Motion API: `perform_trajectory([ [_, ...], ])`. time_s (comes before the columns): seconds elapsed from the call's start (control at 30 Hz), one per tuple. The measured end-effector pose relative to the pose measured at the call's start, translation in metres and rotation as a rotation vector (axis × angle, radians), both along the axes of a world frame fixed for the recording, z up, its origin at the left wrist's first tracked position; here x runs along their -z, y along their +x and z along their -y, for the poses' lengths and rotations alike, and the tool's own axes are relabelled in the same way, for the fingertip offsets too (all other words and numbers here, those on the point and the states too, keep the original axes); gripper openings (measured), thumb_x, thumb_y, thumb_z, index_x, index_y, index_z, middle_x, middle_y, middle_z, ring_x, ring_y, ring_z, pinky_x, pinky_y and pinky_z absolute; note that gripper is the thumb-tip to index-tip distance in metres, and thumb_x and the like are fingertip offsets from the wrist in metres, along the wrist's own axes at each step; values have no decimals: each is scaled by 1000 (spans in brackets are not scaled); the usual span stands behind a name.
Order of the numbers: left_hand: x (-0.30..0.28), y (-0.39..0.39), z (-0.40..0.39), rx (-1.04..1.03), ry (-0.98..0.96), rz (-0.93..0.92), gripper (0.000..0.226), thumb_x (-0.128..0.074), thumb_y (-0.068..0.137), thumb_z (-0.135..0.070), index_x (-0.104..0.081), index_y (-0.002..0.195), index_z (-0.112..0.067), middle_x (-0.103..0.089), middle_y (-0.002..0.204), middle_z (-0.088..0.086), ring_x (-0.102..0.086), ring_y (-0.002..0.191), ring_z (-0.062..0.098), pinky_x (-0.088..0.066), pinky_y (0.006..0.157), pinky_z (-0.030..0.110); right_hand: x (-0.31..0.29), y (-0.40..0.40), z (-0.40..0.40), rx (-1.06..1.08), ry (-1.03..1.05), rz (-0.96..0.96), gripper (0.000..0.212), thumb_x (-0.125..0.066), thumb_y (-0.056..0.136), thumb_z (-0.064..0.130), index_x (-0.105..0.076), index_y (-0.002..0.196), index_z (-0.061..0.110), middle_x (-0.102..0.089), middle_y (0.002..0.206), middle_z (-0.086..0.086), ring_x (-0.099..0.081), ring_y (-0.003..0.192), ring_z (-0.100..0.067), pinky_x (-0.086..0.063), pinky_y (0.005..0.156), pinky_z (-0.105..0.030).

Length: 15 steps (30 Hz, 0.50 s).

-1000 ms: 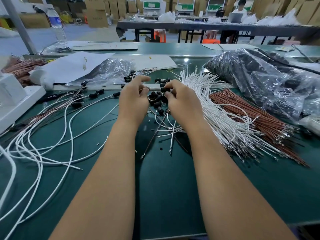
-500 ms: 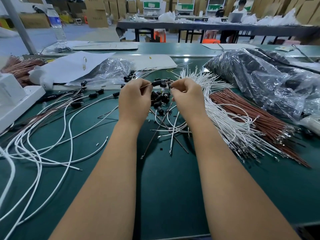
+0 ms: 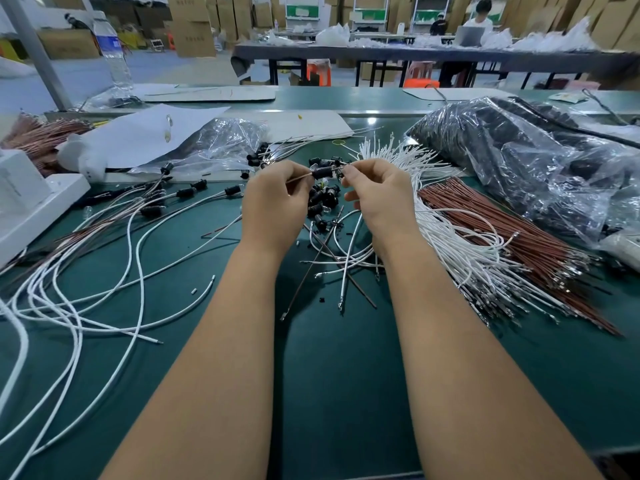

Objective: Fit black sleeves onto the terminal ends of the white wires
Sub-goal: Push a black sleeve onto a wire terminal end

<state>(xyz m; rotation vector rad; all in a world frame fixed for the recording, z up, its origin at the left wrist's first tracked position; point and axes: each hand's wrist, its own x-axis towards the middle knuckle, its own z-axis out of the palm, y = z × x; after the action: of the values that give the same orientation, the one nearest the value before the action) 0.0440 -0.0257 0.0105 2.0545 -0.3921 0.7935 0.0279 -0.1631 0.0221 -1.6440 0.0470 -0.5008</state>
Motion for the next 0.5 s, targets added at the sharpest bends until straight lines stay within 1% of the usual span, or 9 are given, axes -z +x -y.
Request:
perform_trajectory([
  [0.13,1,1,0,13,25,-1,11,-62,90,-10,-71,95,-7,-66,80,0,-60,74,14,-50,69,23,-3,0,0,-11,116,-10,15,-62,91,14,-64,77,17,-65,69,3,-56,50,-3,-44,51,-13],
  [0.27,2,1,-1,21,12,-12,11,-62,90,-11,-71,94,-9,-65,78,-2,-60,72,12,-49,66,21,-3,0,1,-8,91,9,13,-64,91,14,-64,79,16,-65,71,2,-55,50,0,-45,51,-12],
  [0.4,4,2,-1,25,-11,-33,10,-62,90,-14,-71,93,-12,-62,73,-8,-55,65,0,-44,60,12,-3,1,0,-17,79,30,13,-63,92,9,-63,81,16,-64,72,1,-57,53,-1,-44,53,-11],
  [0.5,4,0,0,41,12,-58,9,-62,89,-14,-70,90,-14,-60,71,-13,-54,64,-4,-42,60,10,-2,1,1,-22,61,37,14,-61,93,8,-62,82,16,-64,77,-1,-58,55,-3,-45,55,-13],
])
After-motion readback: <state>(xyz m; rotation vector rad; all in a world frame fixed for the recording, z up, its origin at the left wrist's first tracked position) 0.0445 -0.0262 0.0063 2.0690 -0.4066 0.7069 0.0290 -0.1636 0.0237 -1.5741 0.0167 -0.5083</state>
